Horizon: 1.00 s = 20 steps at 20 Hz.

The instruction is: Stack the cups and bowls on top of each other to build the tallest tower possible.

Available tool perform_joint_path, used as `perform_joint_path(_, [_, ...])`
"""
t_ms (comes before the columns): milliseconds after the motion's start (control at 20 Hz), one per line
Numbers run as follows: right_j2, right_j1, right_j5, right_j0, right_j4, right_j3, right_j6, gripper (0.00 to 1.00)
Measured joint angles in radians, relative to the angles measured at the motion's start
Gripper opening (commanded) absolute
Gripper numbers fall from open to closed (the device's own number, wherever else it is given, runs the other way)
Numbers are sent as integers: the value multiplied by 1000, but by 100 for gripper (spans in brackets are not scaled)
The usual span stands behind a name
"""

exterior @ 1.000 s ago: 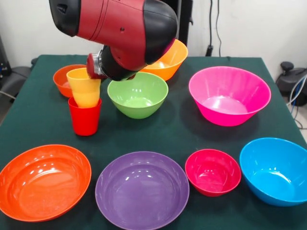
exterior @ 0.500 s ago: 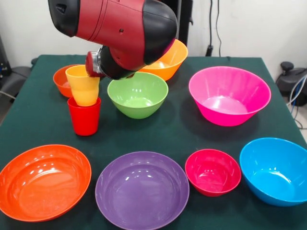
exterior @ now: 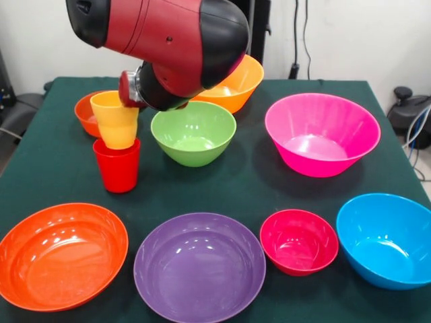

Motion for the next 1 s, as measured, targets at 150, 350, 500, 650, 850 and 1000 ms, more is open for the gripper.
perform_joint_path(150, [0, -13, -3, 0, 0, 0, 0, 0])
perform_joint_path(350, [0, -42, -40, 0, -3, 0, 0, 0])
perform_joint_path(500, [0, -50, -71, -1, -10, -1, 0, 0])
perform_joint_path(650, [0, -50, -107, -1, -21, -1, 0, 0])
perform_joint_path(850, [0, -46, -132, -1, -32, 0, 0, 0])
perform_joint_path(1000, [0, -42, -139, -1, -36, 0, 0, 0])
